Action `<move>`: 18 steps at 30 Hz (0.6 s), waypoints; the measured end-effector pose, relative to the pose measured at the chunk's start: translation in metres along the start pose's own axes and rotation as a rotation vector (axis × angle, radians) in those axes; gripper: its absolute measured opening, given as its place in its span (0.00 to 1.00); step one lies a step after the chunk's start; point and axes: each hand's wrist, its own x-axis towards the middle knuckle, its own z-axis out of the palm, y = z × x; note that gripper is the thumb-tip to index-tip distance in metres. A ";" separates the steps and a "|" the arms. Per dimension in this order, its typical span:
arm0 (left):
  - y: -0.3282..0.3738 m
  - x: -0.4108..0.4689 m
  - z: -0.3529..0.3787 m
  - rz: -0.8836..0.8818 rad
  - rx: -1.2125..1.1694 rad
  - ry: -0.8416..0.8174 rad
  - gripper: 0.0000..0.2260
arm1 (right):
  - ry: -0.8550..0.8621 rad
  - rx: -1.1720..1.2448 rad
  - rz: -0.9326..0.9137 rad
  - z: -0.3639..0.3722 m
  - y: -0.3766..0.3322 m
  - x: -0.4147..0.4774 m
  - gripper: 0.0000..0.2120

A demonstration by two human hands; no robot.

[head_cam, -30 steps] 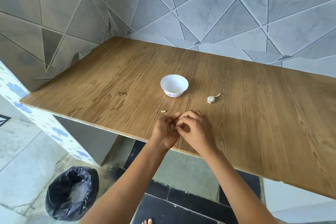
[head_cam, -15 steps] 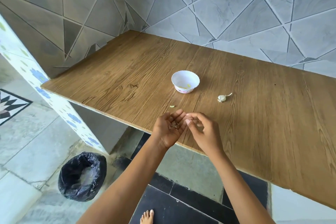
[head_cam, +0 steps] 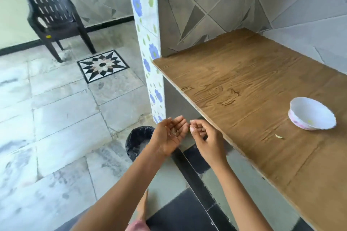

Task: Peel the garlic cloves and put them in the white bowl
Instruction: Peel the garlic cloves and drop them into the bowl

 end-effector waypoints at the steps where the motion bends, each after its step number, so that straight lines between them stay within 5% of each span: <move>1: 0.020 0.006 -0.014 0.027 -0.025 0.020 0.17 | -0.045 0.002 0.008 0.024 0.000 0.011 0.06; 11: 0.193 0.115 -0.139 0.054 0.031 0.273 0.12 | -0.235 -0.068 0.275 0.238 0.045 0.117 0.04; 18: 0.220 0.252 -0.241 -0.067 0.272 0.512 0.12 | -0.397 -0.136 0.545 0.337 0.147 0.162 0.06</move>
